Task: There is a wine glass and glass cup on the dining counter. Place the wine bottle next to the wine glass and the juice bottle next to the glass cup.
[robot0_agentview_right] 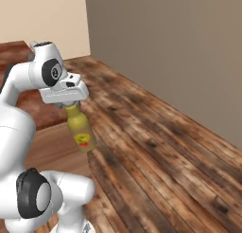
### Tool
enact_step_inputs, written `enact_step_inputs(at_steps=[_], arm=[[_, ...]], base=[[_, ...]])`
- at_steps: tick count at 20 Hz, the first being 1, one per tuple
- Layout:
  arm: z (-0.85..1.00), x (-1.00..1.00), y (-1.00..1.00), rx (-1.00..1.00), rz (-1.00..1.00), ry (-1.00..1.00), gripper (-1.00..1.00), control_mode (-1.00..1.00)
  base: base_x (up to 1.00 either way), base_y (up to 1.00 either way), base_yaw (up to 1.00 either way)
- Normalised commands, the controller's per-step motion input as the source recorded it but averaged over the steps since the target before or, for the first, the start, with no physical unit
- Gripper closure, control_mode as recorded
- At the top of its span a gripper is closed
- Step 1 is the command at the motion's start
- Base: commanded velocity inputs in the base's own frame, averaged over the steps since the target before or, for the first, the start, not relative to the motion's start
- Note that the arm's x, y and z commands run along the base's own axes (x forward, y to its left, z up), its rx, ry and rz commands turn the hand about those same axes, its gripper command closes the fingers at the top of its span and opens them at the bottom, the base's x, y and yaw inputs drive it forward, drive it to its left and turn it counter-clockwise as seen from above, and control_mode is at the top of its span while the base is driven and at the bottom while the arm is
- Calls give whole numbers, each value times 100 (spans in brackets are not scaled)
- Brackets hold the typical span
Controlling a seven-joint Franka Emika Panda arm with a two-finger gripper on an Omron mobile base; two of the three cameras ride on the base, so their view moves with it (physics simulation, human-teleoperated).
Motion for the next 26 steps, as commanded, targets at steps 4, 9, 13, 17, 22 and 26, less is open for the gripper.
enact_step_inputs(at_steps=[4,9,13,17,22,26], arm=[[0,0,0,0,0,0,100,100],[0,0,0,0,0,0,100,100],[0,0,0,0,0,0,100,100],[0,0,0,0,0,0,100,100],[0,0,0,0,0,0,100,100],[0,0,0,0,0,0,100,100]], base=[[56,-30,16],[56,-31,15],[56,-32,15],[55,-32,15],[54,-31,18],[53,-29,21]])
